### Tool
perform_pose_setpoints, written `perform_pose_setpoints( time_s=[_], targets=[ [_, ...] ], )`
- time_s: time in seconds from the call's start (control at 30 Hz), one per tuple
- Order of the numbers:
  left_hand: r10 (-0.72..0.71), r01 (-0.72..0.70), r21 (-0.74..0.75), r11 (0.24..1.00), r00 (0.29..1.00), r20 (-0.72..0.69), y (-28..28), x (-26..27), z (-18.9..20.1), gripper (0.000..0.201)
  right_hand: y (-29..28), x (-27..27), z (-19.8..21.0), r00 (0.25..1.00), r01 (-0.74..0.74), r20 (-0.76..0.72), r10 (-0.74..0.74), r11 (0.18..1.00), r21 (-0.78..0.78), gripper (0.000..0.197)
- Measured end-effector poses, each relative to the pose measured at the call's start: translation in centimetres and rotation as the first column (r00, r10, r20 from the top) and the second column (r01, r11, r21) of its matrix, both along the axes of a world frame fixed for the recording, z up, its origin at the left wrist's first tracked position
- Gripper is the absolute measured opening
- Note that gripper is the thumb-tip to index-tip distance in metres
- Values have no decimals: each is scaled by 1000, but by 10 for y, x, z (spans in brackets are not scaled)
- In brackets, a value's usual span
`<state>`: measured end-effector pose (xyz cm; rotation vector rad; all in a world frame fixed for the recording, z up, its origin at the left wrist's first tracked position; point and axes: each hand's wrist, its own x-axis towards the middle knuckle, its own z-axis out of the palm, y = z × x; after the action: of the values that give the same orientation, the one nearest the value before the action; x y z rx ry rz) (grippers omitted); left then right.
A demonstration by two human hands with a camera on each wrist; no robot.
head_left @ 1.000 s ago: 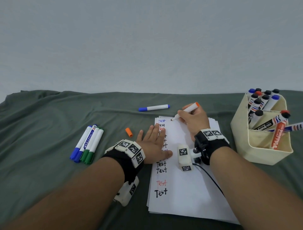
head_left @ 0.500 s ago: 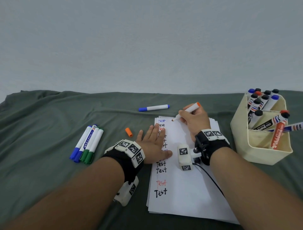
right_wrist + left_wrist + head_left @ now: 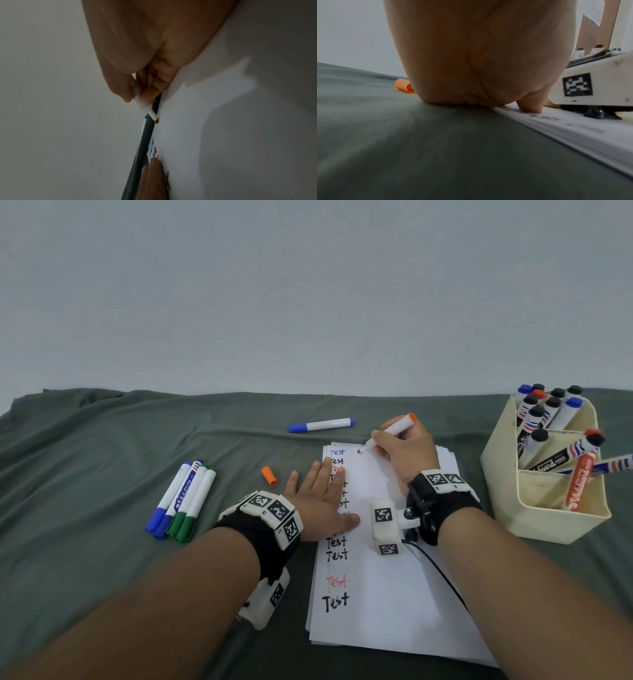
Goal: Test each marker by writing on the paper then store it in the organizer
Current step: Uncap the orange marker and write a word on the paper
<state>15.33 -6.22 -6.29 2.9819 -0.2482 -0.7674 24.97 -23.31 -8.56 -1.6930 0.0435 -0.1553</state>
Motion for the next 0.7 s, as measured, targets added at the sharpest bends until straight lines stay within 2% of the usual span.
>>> perform_pose_setpoints(
  time_s=[0.1, 0.23, 0.3, 0.4, 0.53, 0.7],
  targets=[
    [2, -2, 4, 1000, 1000, -5, 0, 0, 1, 89, 1, 1, -1, 1000, 0, 3, 0, 999, -38, 12],
    [6, -6, 6, 1000, 1000, -7, -1, -1, 2, 88, 0, 0, 0, 999, 45, 0, -45, 999, -10, 11],
    [11, -11, 5, 1000, 1000, 1, -1, -2, 3, 88, 0, -3, 3, 999, 33, -11, -33, 995, 97, 12],
    [16, -16, 4, 1000, 1000, 1, -2, -4, 6, 87, -1, -10, 10, 998, 61, -4, -64, 931, 360, 15],
    [20, -20, 9, 1000, 1000, -7, -4, -4, 9, 86, -1, -32, 13, 996, 84, -21, -83, 903, 421, 17],
    [21, -21, 3, 1000, 1000, -8, -3, -5, 9, 85, -8, -69, 8, 995, -14, -75, 58, 874, 487, 15]
  ],
)
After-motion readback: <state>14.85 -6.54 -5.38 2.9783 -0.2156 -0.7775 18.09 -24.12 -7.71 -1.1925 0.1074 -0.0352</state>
